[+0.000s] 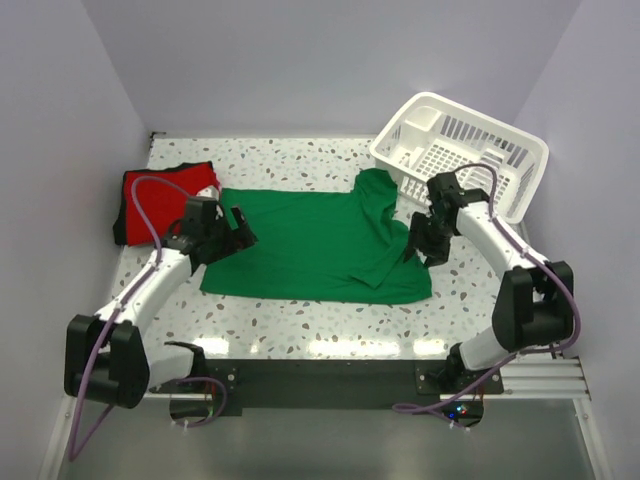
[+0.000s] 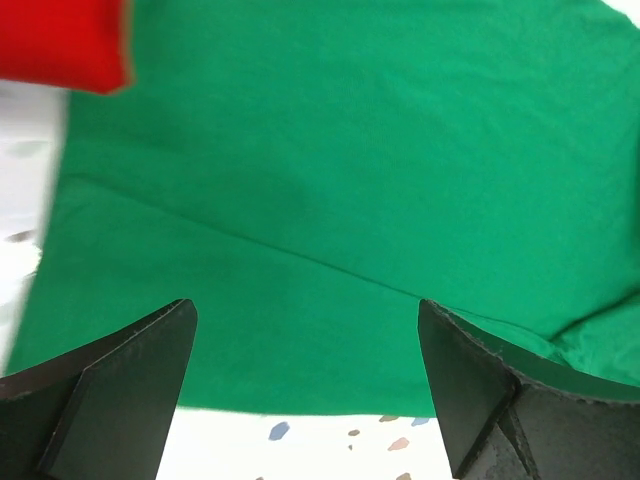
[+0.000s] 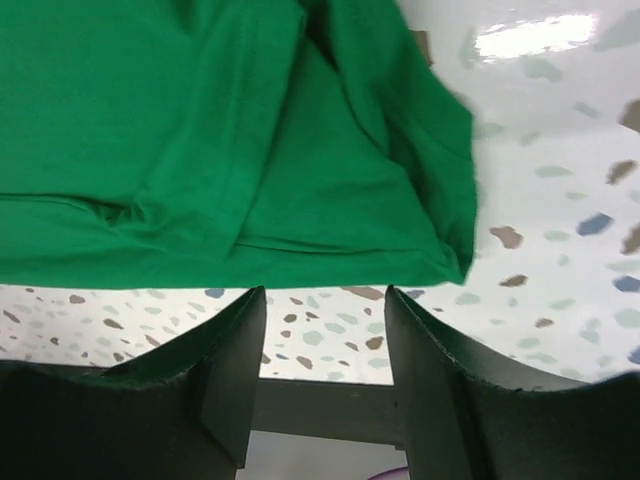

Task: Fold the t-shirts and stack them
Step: Fold the tshirt

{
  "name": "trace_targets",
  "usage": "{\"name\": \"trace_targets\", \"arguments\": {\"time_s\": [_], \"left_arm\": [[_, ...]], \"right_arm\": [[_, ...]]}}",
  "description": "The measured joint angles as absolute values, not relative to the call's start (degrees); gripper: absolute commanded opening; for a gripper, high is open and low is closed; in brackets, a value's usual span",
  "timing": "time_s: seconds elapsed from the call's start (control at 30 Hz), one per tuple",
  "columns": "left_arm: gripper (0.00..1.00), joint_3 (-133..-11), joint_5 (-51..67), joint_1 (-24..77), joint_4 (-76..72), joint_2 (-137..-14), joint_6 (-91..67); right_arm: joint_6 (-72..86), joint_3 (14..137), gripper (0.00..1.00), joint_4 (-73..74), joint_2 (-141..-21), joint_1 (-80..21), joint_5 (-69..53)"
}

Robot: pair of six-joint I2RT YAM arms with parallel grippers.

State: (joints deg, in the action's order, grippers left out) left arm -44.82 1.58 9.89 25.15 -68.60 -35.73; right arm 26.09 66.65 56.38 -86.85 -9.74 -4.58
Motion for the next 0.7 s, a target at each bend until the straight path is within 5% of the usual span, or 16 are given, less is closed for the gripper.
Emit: {"name": "trace_targets", "arguments": {"time_s": [0.33,0.7], "left_arm": [[1.0,-32.36,6.2,10.92,8.49,-75.66,-42.04],[1.0,-24.18,3.4,10.92,12.93,-62.17,-55.77]], "right_arm": [[26.06,58.43,0.53,47.72,-96.73,-9.98,-11.64],[25.93,55.42,0.5,51.13,-98.15,-10.09,-11.4]]}}
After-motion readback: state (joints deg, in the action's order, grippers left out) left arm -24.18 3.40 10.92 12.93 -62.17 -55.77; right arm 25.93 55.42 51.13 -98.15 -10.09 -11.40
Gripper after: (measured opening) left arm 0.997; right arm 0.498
